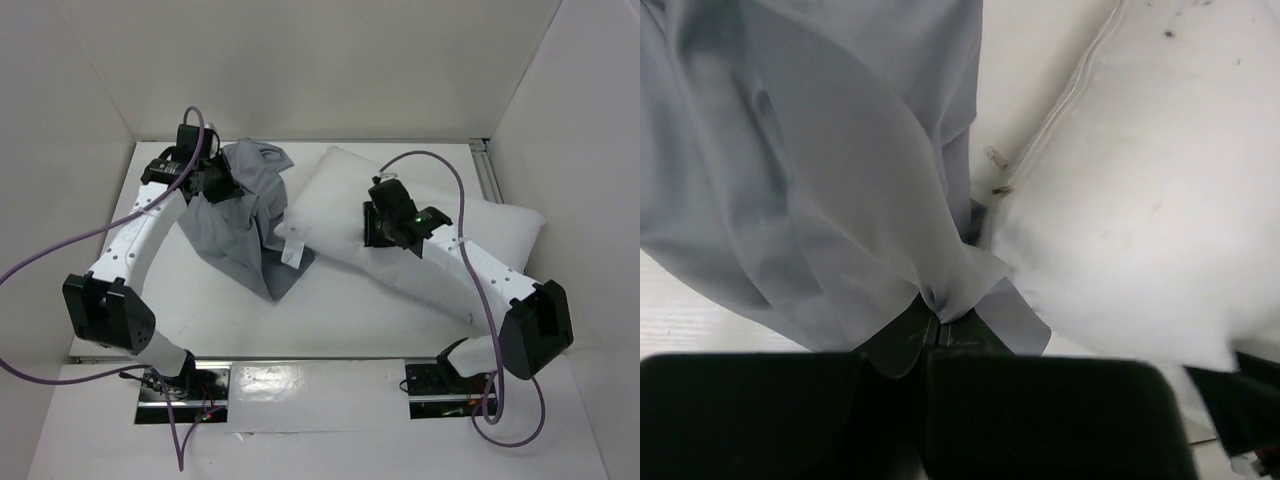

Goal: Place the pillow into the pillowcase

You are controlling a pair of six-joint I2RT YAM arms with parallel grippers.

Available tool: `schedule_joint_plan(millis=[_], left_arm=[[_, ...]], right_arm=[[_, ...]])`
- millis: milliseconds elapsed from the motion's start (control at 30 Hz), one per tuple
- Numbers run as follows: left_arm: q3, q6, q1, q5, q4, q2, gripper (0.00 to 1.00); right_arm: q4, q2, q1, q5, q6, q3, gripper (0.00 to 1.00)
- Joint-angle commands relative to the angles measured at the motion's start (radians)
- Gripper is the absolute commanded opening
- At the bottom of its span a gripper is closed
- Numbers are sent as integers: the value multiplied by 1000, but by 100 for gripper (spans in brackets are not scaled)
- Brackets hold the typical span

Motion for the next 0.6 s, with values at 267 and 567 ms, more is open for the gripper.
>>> schedule_joint_plan(millis=[267, 567], left_arm=[[8, 60, 30, 33, -37, 22, 0], [-22, 87, 39, 33, -37, -7, 0]], right_arm=[[-148, 273, 127, 79, 68, 404, 100], [-49, 662, 49, 47, 330, 555, 100]])
